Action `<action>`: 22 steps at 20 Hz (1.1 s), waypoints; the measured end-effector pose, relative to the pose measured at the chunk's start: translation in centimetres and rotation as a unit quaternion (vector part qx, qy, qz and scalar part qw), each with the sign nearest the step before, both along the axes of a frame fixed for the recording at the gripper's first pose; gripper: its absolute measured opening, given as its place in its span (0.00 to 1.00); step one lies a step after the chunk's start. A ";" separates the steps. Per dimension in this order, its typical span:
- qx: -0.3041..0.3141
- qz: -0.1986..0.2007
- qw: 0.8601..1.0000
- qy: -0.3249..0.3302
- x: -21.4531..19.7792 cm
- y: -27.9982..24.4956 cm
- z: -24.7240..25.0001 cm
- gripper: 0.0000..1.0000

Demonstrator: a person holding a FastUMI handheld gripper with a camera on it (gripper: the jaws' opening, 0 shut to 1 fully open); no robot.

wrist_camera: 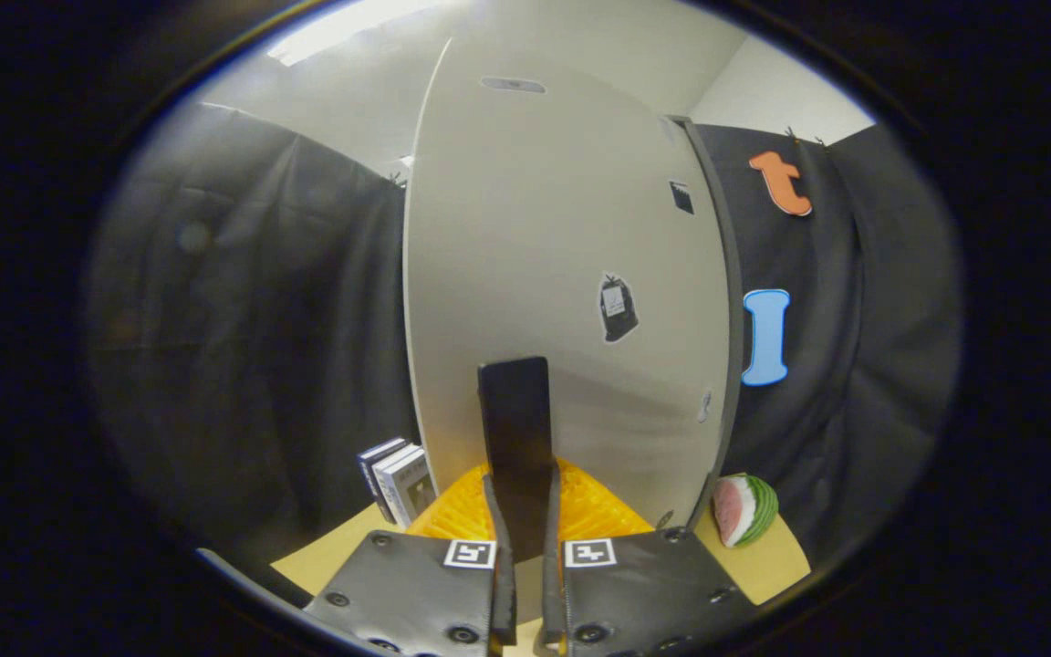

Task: Open the shoe cabinet door, grab the shoes and put them into the shoe cabinet, then close the shoe cabinet door.

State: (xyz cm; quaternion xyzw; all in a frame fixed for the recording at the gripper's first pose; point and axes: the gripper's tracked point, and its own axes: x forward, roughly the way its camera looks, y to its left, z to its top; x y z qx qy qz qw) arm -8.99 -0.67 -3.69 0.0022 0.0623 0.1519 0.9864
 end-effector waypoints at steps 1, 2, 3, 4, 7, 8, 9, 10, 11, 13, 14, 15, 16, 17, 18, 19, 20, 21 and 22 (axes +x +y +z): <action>0.000 -0.003 1.000 -0.001 -0.7 -1.1 0.1 0.13; 0.001 -0.008 1.000 -0.001 -1.2 -2.1 0.3 0.13; 0.003 -0.012 1.000 0.000 -1.6 -3.0 0.3 0.13; 0.004 -0.017 1.000 0.000 -2.0 -3.9 0.4 0.13; -0.001 -0.037 0.999 -0.003 -2.7 -6.9 0.7 0.12; -0.001 -0.045 0.999 -0.004 -2.9 -8.1 0.8 0.12; 0.000 -0.054 0.999 -0.004 -3.1 -9.1 0.9 0.12; 0.001 -0.063 0.998 -0.006 -3.2 -10.1 1.0 0.11; 0.000 -0.072 0.997 -0.008 -3.3 -10.5 1.0 0.11; -0.008 -0.093 0.996 -0.012 -3.5 -12.6 1.2 0.10; -0.013 -0.103 0.994 -0.014 -3.4 -13.8 1.4 0.10; -0.016 -0.113 0.993 -0.015 -3.3 -14.7 1.5 0.10; -0.017 -0.121 0.992 -0.017 -3.3 -15.5 1.5 0.10; -0.019 -0.128 0.991 -0.018 -3.2 -16.3 1.6 0.09; -0.021 -0.134 0.991 -0.019 -3.2 -17.1 1.6 0.08; -0.023 -0.139 0.990 -0.021 -3.2 -17.7 1.7 0.08; -0.023 -0.143 0.989 -0.022 -3.0 -18.5 1.8 0.07; -0.024 -0.148 0.988 -0.022 -2.9 -19.1 1.8 0.06; -0.023 -0.152 0.988 -0.023 -2.9 -19.9 1.9 0.05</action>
